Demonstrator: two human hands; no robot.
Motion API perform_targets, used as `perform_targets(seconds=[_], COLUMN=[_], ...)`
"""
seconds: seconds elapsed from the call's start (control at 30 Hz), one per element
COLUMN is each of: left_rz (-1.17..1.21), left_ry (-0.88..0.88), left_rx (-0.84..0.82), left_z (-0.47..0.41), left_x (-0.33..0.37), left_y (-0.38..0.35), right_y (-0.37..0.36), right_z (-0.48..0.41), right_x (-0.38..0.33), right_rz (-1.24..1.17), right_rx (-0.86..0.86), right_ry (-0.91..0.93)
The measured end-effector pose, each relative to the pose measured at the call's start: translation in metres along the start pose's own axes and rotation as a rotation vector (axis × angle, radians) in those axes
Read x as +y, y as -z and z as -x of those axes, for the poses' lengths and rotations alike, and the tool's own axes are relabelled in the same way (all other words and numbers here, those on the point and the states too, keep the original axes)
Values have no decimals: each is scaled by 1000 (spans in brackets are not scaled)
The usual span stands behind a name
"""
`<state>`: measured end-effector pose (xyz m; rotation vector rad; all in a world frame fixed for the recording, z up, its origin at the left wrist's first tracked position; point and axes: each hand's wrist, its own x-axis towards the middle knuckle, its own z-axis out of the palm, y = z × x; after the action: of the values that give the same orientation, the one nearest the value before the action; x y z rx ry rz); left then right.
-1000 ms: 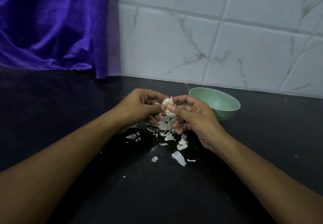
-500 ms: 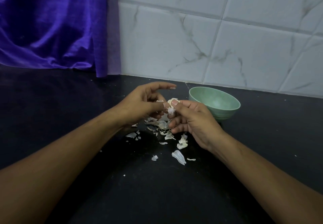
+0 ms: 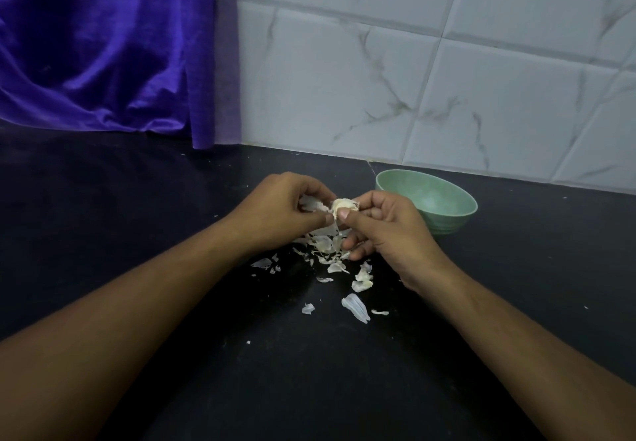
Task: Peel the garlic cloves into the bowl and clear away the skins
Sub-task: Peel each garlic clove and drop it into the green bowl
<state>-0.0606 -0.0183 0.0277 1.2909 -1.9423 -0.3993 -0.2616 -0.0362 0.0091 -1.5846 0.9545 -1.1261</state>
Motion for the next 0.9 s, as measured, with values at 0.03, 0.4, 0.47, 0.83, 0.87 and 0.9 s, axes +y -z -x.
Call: perform_targets(seconds=[0.03,0.4,0.47,0.83,0.87,0.9], left_rz=[14,120,169,-142,-174,-188], left_ry=[-5,10,32,141,153,162], left_rx=[-13,-85,-88,28,26,26], left_z=[0,-5,-5,-6,-6,-6], left_x=[-1,-10,-10,-18,-19,-20], left_y=[0,-3,-3,3,4,4], right_y=[0,-2,-1,10,13,18], right_z=[0,0,1,4,4,4], right_x=[0,-2,-2,-11,-14,-17], right_rz=[-4,66,60,533,611,667], right_rx=[7,22,26,-102,-110,-121], right_ry=[3,38,32,105,143,175])
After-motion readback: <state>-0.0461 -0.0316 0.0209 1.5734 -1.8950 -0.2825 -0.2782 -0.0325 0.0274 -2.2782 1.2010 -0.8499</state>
